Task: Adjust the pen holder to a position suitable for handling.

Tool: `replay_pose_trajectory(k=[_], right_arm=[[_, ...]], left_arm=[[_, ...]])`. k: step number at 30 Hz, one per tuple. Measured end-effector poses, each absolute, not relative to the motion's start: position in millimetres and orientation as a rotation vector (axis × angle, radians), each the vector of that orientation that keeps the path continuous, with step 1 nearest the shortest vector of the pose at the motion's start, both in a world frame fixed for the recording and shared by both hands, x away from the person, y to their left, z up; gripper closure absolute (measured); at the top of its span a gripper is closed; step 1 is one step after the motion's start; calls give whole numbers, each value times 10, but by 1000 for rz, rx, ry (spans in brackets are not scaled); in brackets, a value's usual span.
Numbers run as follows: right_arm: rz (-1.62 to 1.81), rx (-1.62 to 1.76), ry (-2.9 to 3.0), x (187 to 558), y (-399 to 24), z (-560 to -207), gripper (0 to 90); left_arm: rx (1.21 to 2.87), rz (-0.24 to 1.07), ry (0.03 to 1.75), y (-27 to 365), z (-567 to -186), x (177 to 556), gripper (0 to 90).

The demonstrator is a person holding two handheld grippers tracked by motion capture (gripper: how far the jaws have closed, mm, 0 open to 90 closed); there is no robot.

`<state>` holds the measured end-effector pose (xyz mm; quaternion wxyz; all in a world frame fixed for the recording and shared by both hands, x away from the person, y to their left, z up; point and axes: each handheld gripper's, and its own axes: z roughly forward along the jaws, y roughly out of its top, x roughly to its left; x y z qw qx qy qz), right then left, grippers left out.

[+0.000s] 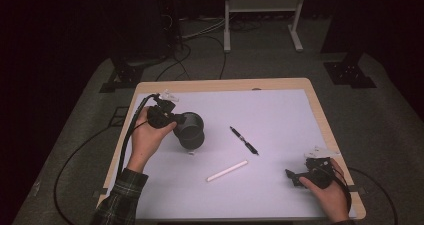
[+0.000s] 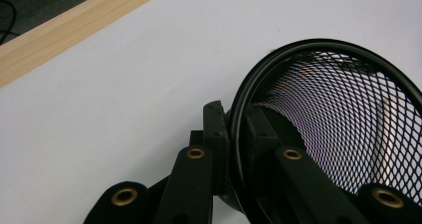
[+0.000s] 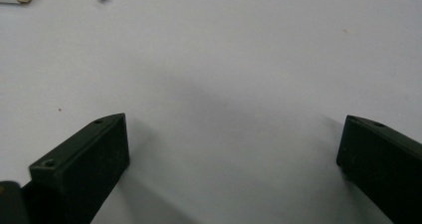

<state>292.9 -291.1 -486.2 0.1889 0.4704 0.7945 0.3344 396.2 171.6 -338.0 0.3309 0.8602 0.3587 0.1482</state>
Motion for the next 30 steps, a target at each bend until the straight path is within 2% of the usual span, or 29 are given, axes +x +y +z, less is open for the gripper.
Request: replay_pose_trajectory(k=[30], right_arm=[[940,1325,2234,2928,-2911,-4861,0]], left_arm=[[2297,282,802,1395,-3425,3681,829]])
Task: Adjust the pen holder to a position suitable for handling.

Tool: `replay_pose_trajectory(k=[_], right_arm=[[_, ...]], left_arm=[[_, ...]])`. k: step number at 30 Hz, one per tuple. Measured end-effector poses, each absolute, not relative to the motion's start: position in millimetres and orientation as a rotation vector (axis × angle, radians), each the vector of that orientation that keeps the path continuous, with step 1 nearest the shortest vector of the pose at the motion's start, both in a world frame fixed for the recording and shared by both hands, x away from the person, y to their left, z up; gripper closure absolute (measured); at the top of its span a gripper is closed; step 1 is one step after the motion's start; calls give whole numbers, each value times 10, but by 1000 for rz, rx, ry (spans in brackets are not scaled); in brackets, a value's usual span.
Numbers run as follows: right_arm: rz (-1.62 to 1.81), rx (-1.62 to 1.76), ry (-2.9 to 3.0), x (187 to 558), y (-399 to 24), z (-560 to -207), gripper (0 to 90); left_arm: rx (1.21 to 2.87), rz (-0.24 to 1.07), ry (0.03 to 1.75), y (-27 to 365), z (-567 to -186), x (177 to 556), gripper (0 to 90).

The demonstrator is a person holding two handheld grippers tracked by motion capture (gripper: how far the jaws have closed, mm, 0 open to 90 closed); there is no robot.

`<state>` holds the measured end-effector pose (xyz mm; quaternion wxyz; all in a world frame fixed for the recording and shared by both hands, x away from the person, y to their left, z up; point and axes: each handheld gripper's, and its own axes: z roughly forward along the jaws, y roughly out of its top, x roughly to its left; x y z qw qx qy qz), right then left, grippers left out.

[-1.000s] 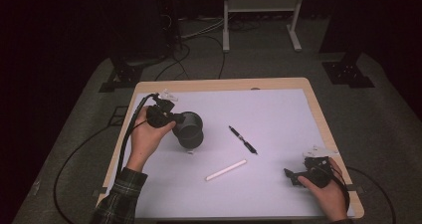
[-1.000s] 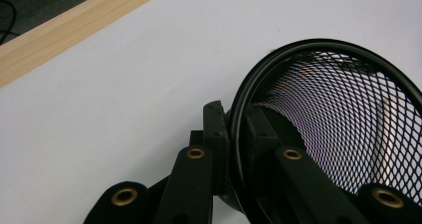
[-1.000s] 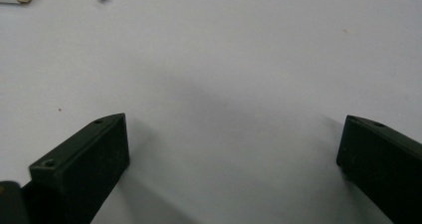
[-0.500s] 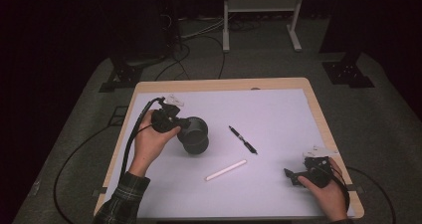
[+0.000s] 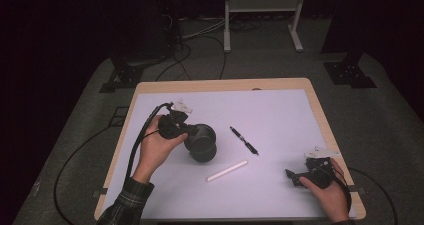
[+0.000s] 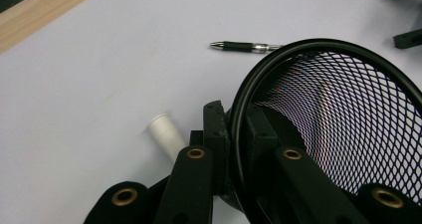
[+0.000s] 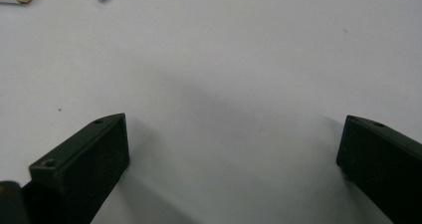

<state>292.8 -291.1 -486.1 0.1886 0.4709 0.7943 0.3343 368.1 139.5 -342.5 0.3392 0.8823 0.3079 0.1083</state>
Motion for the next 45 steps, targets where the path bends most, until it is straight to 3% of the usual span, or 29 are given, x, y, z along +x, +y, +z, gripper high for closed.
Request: replay_pose_trajectory(k=[45], right_arm=[[940,1326,2235,2928,-2910,-4861,0]], left_arm=[[2390,95,589,753,-3672,3294,830]])
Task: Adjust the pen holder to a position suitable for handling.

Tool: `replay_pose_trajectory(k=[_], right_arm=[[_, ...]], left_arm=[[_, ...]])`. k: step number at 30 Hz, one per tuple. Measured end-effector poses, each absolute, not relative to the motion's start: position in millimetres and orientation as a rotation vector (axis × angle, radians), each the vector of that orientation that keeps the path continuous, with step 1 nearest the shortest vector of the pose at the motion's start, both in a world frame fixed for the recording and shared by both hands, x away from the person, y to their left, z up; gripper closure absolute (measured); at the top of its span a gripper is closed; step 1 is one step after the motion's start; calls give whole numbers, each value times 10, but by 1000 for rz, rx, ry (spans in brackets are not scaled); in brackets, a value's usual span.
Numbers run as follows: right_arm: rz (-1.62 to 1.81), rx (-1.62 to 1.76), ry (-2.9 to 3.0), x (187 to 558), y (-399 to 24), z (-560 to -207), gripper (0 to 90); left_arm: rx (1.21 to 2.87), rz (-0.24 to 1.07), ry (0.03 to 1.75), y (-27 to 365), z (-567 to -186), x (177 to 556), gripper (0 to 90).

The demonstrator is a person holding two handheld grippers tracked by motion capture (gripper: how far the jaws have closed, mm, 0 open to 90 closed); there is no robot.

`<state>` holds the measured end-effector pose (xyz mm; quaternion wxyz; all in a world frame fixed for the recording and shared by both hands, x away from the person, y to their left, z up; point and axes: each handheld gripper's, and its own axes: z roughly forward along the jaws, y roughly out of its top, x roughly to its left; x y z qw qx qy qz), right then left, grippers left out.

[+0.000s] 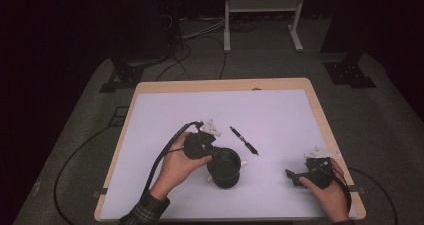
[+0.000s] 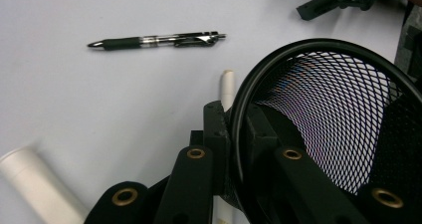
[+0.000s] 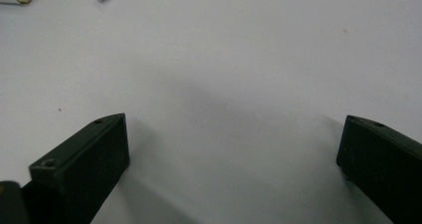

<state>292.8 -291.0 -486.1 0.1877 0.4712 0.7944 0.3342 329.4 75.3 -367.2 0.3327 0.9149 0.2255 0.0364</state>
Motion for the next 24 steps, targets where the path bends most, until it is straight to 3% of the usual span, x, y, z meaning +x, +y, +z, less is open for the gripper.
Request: replay_pose_trajectory(k=[24], right_arm=[[939,1325,2236,2928,-2911,-4861,0]], left_arm=[[2451,22,550,508,-3906,3252,831]])
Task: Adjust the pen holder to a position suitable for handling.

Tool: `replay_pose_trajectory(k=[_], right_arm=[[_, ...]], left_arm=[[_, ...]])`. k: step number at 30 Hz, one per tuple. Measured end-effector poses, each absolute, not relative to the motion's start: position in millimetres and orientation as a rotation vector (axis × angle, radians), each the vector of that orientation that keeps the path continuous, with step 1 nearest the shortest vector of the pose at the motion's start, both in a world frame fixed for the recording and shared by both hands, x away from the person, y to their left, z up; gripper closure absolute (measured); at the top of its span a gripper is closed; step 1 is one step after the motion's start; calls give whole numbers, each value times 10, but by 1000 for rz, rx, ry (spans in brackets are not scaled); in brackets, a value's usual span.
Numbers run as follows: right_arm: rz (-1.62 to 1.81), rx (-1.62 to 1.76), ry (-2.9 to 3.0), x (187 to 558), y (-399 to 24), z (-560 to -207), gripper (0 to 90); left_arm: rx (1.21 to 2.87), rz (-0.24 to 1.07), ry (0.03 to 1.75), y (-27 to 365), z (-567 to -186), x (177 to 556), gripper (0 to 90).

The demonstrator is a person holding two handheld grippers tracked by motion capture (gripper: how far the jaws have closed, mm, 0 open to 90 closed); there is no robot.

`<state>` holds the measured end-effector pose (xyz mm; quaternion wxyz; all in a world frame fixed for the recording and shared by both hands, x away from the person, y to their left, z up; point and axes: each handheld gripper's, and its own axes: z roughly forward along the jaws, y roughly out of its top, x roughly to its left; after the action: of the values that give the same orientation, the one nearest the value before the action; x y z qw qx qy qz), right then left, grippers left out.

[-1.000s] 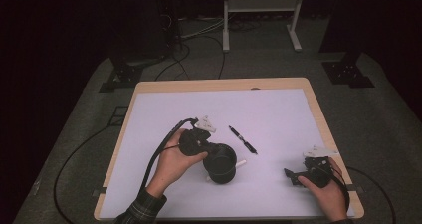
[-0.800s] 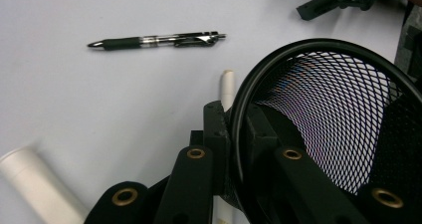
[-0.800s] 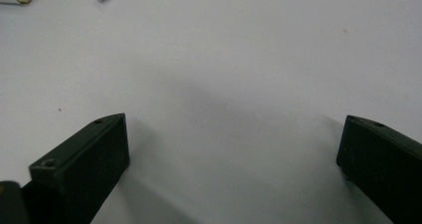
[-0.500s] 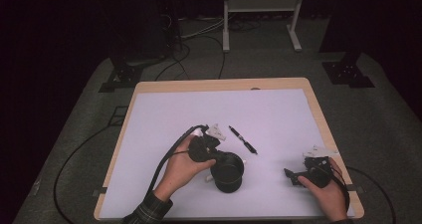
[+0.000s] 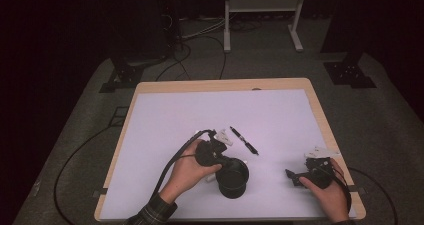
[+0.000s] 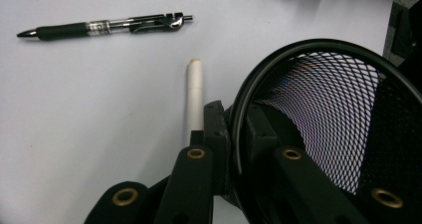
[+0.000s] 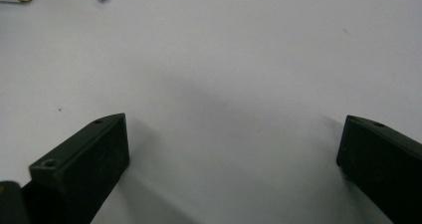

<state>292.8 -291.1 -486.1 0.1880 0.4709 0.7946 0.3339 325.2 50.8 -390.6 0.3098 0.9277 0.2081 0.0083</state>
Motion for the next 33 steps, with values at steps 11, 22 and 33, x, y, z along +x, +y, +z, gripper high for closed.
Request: replay_pose_trajectory(k=[11,22,33], right_arm=[[938,1325,2236,2927,-2911,-4860,0],[938,1324,2236,2928,-2912,-4861,0],[938,1325,2236,2927,-2911,-4861,0]], left_arm=[[2439,12,556,502,-3937,3276,818],[2369,4,567,619,-3819,3280,709],[2293,48,603,846,-3658,3286,573]])
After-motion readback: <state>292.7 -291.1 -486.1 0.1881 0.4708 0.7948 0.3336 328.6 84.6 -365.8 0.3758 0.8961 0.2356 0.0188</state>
